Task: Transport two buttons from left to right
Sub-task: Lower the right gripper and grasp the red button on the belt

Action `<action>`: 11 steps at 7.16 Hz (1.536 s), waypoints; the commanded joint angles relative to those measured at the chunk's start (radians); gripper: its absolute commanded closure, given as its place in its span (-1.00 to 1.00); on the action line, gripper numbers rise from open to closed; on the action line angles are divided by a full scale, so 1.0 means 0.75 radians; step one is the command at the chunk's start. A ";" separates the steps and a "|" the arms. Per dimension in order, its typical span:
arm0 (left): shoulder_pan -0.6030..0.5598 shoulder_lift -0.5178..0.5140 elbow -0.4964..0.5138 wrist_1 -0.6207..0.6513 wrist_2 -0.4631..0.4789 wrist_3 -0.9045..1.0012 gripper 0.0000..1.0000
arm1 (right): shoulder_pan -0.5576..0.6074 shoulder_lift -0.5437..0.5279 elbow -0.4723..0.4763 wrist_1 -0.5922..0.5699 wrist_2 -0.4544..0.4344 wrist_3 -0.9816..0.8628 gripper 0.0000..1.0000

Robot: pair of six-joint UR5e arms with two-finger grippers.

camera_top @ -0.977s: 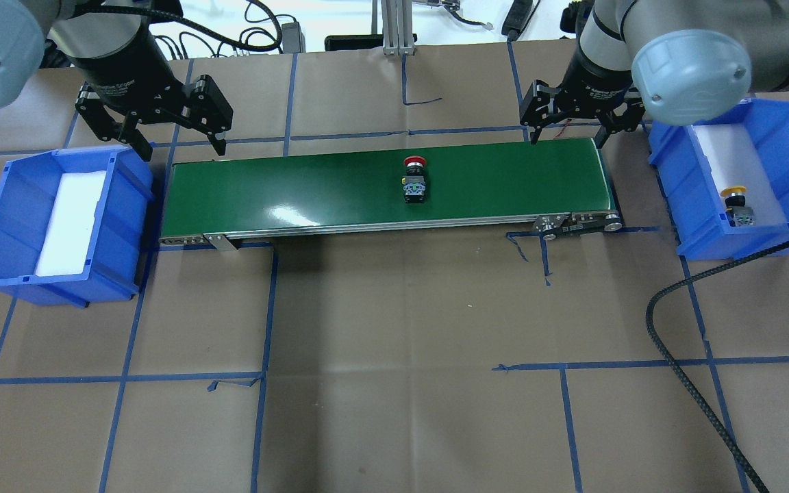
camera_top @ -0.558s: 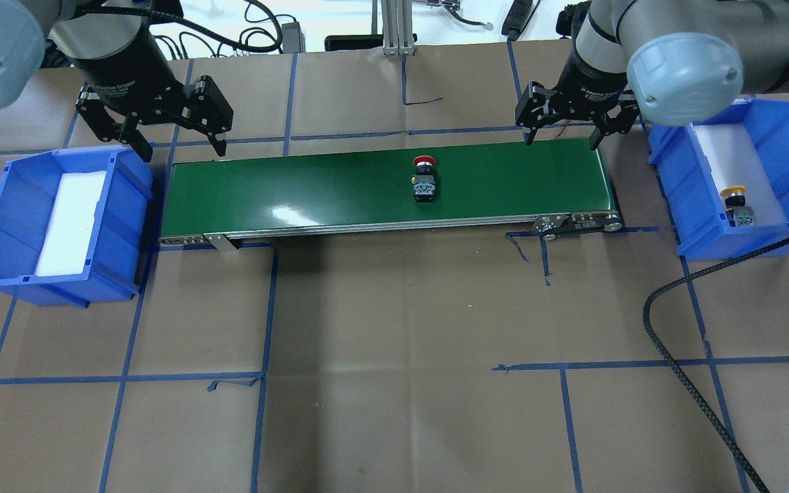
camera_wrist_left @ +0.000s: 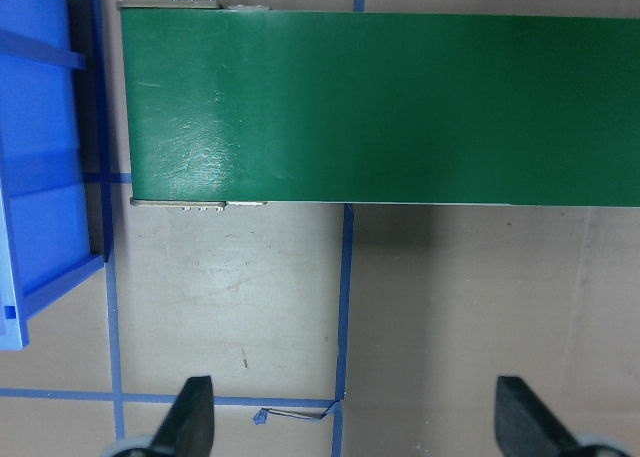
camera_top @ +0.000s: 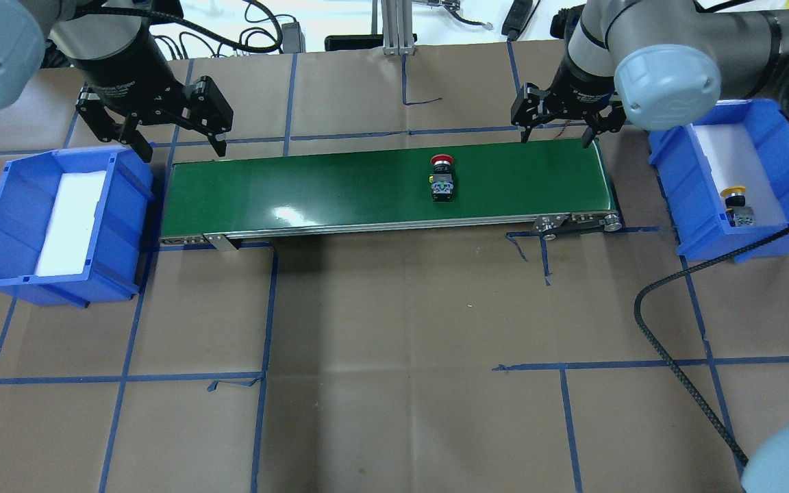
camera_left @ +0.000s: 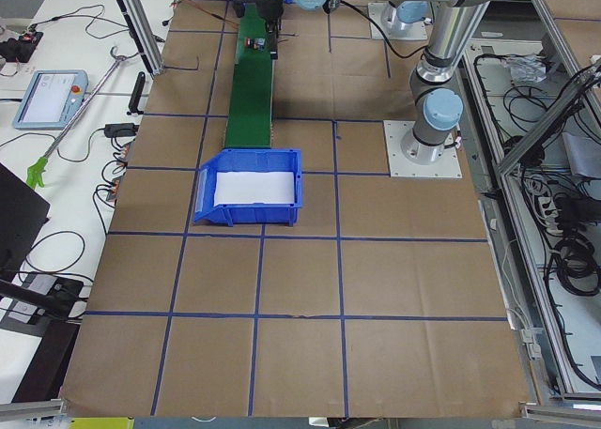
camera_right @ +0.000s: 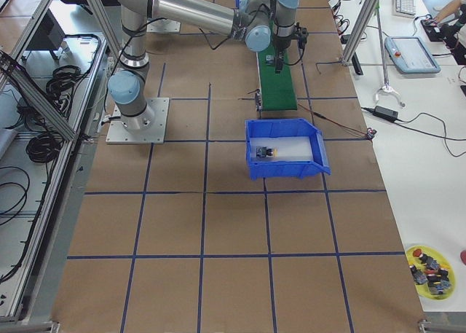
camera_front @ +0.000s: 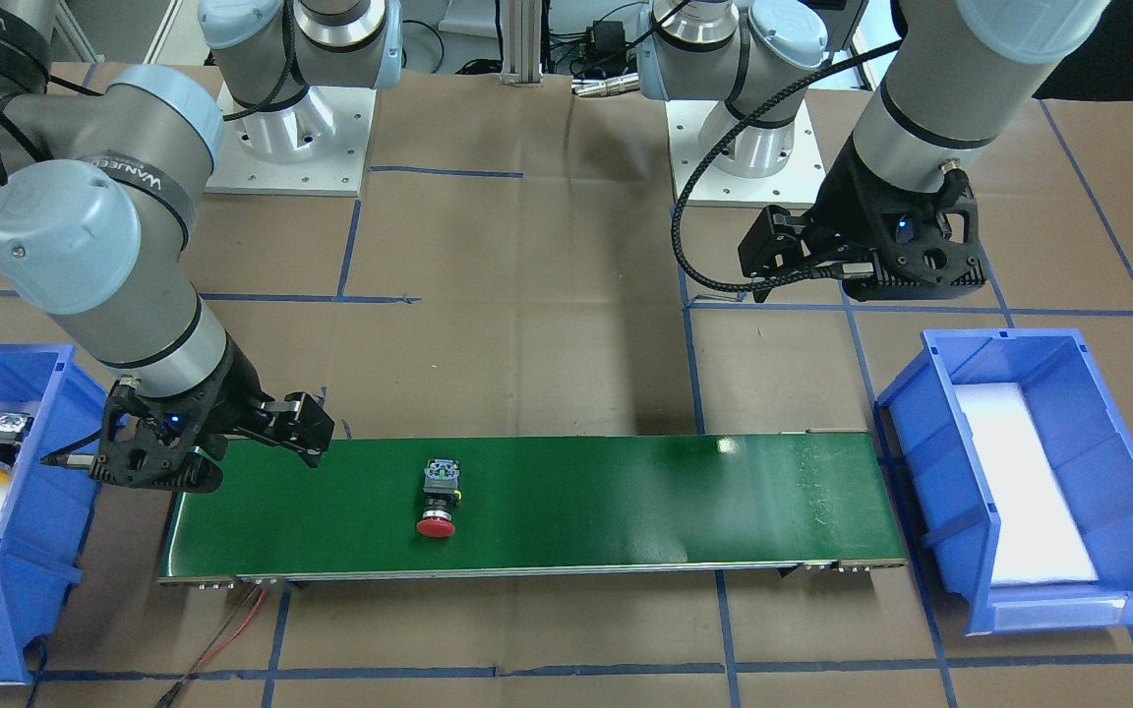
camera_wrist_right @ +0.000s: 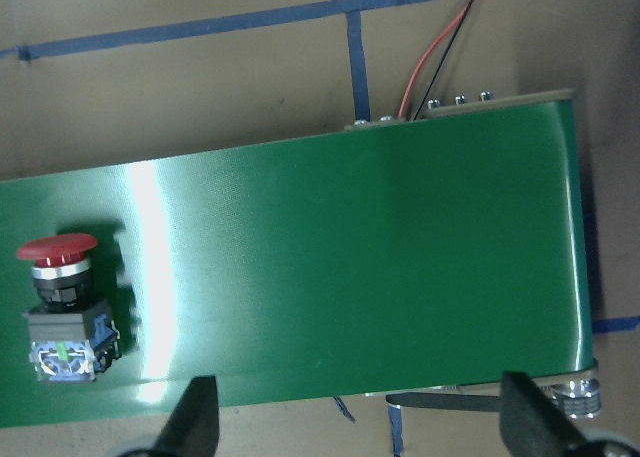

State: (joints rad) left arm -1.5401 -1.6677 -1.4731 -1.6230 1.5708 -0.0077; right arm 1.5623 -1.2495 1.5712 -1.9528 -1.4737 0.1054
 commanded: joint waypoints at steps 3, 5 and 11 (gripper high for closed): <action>0.000 0.000 -0.003 0.000 0.000 0.000 -1.00 | 0.095 0.073 -0.003 -0.020 0.067 0.094 -0.98; 0.000 0.000 -0.003 0.000 0.000 0.000 -1.00 | 0.142 0.113 0.002 -0.081 0.046 0.127 -0.98; 0.000 0.000 -0.005 0.002 -0.002 0.002 -1.00 | 0.150 0.236 0.006 -0.102 0.020 0.105 -0.24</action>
State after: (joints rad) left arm -1.5401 -1.6675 -1.4772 -1.6222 1.5705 -0.0062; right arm 1.6751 -1.0787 1.5739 -2.0419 -1.4477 0.1905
